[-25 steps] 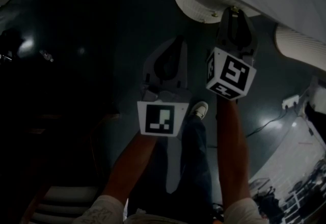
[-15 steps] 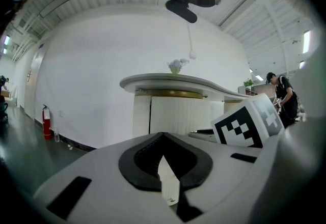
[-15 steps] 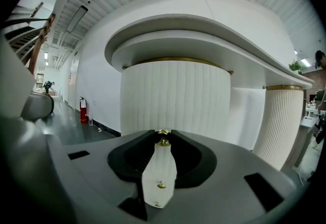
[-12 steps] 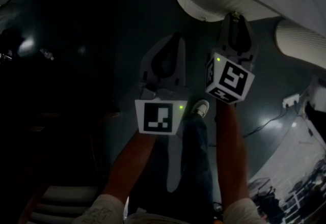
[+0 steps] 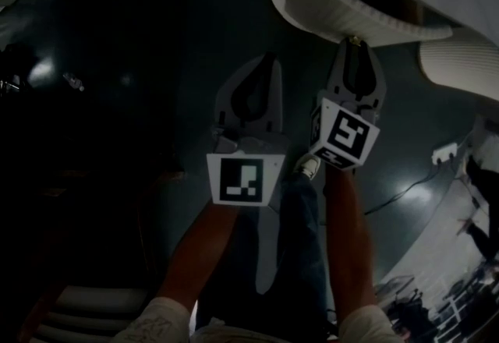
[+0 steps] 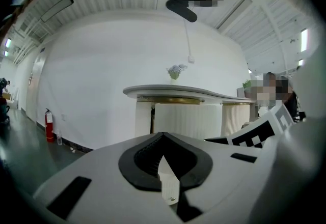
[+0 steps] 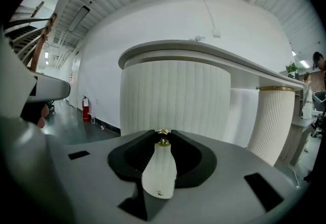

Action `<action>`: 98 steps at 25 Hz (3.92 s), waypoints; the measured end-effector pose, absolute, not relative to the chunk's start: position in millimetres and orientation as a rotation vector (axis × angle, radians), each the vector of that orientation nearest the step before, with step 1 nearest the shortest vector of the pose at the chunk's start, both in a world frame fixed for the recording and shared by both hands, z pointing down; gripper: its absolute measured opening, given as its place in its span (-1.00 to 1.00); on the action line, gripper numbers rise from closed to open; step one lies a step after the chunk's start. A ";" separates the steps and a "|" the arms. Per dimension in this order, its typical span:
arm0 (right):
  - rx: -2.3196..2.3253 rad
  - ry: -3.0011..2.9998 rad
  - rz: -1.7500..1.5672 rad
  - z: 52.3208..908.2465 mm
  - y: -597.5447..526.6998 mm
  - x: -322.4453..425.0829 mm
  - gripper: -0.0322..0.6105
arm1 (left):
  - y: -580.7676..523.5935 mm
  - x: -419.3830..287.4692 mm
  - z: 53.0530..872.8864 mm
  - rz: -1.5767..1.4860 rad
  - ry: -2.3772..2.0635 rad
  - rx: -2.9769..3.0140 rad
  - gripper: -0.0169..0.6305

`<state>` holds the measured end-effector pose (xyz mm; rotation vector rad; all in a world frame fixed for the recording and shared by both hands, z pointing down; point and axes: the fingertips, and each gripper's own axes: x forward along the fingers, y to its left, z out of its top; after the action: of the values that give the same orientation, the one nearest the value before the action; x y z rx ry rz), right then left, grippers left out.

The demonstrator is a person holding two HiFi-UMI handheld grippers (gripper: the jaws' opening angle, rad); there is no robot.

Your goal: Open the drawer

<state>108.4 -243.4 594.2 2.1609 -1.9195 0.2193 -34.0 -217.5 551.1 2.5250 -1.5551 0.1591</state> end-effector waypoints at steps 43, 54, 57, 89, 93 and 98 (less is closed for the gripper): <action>2.121 -2.009 0.242 587.8 -123.5 77.2 -0.50 | -171.6 -39.6 540.4 0.190 -1.571 2.542 -0.94; 2.150 -2.044 0.172 527.8 -115.5 82.1 -0.49 | -166.9 -37.6 501.5 0.181 -1.577 2.547 -0.94; 2.155 -2.056 0.142 496.3 -117.0 84.3 -0.55 | -165.3 -36.2 472.0 0.154 -1.579 2.555 -0.94; 2.113 -2.275 -0.170 154.7 -104.7 72.0 -0.89 | -126.7 -38.0 169.8 -0.090 -1.634 2.653 -0.94; 2.075 -2.309 -0.202 124.5 -99.8 68.9 -0.88 | -123.2 -43.9 145.3 -0.048 -1.637 2.686 -0.94; 2.016 -2.347 -0.231 110.0 -97.5 63.4 -0.88 | -121.6 -51.8 126.1 0.009 -1.661 2.728 -0.94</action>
<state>63.4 -97.5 110.0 2.0157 -2.3474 -0.2313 -51.8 -121.6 126.1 2.7283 -1.6609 0.0087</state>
